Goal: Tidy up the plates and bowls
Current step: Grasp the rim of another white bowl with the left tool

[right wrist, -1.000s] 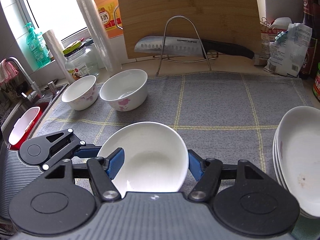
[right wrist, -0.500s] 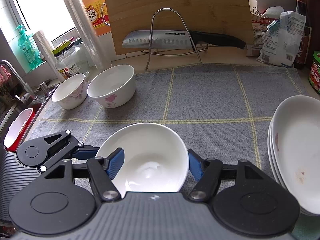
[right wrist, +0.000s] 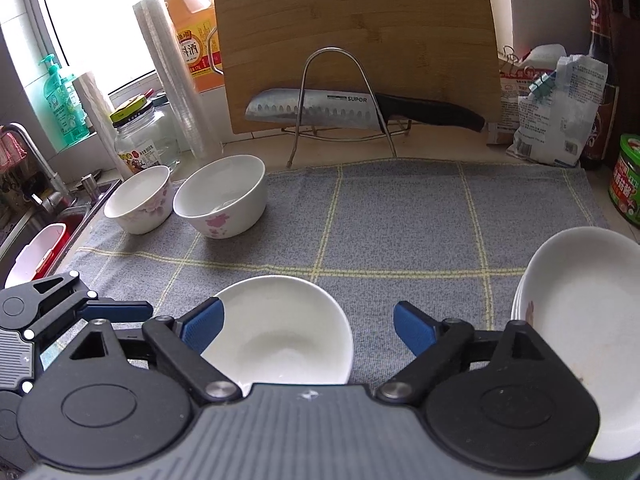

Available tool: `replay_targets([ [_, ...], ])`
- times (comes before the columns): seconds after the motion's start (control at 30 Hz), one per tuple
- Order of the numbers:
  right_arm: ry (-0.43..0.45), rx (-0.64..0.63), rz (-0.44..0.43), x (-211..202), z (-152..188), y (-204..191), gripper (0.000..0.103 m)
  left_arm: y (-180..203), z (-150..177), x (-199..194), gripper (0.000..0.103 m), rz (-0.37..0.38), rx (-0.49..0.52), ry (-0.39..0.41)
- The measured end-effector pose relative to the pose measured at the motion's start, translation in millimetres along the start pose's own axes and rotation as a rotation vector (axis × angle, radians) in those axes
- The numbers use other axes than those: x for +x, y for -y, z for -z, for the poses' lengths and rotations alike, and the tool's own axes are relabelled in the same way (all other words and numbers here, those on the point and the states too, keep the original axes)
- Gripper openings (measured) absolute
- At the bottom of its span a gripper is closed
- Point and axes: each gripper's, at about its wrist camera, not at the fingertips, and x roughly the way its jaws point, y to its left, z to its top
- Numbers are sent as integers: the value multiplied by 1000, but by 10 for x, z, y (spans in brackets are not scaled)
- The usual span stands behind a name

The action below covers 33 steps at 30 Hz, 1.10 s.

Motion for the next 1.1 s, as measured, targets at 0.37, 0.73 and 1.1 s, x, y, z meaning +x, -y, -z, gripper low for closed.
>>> replay_targets([
  [0.37, 27, -204, -54, 38, -209, -240, 103, -437, -273, -202, 98, -150, -153, 1],
  [0.73, 10, -252, 65, 343, -342, -649, 103, -1181, -481, 147, 99, -124, -70, -23],
  [1.1, -33, -349, 62, 750, -578, -856, 103, -1622, -805, 645, 102, -66, -87, -39],
])
